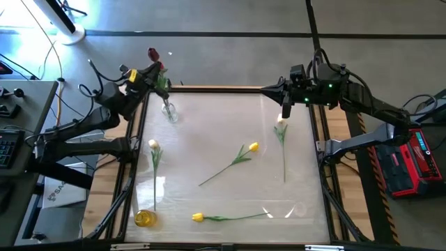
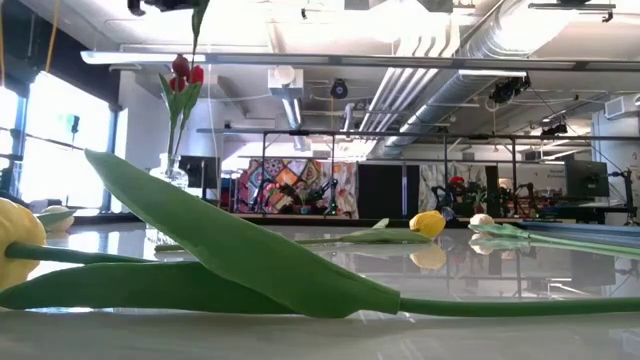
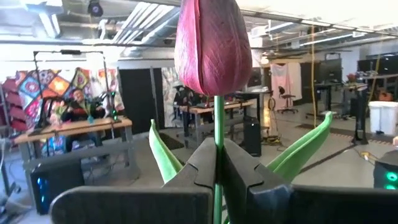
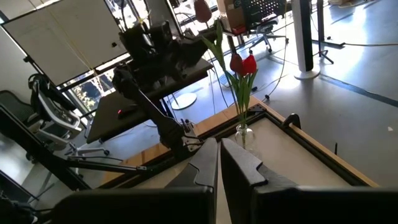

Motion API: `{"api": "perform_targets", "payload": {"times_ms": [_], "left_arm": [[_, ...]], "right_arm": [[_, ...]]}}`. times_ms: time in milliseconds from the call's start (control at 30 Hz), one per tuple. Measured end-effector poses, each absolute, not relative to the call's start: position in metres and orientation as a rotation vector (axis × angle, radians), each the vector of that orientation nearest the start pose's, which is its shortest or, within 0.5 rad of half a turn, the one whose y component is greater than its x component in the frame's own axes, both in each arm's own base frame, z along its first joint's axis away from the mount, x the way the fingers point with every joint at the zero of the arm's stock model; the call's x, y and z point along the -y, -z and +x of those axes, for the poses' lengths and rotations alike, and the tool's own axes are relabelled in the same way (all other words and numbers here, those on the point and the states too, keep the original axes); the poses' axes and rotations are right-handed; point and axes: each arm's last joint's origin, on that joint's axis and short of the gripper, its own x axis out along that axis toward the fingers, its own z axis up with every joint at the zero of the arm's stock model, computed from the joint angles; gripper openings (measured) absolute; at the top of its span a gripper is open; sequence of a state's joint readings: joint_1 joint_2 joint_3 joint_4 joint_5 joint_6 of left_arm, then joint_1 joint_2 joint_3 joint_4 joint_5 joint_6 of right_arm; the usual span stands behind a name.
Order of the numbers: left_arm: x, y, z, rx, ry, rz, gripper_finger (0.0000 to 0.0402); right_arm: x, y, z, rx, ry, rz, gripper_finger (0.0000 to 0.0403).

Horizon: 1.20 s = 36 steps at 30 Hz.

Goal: Sort flowers into vase by color
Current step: Put the dark red flower into the transparent vase

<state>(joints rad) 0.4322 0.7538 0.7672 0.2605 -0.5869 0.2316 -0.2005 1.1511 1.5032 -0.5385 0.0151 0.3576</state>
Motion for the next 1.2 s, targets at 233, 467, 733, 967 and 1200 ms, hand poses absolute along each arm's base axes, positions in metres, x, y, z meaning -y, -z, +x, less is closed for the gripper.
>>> {"api": "perform_targets", "payload": {"times_ms": [233, 467, 733, 967, 1200], "left_arm": [[-0.088, -0.350, 0.134, 0.139, -1.081, 0.142, 0.0000], [-0.091, -0.333, 0.133, 0.095, -1.099, 0.147, 0.0000], [-0.096, -0.308, 0.134, 0.111, -1.088, 0.116, 0.0000], [-0.097, -0.279, 0.135, 0.102, -1.087, 0.042, 0.0008], [-0.096, -0.269, 0.133, 0.082, -1.096, 0.012, 0.0047]], "right_arm": [[0.044, -0.467, 0.212, -0.146, 0.246, 0.373, 0.0009], [0.044, -0.468, 0.212, -0.146, 0.246, 0.372, 0.0009], [0.044, -0.467, 0.212, -0.146, 0.246, 0.373, 0.0009], [0.044, -0.467, 0.212, -0.146, 0.246, 0.373, 0.0009], [0.044, -0.467, 0.212, -0.146, 0.246, 0.373, 0.0009]]}}
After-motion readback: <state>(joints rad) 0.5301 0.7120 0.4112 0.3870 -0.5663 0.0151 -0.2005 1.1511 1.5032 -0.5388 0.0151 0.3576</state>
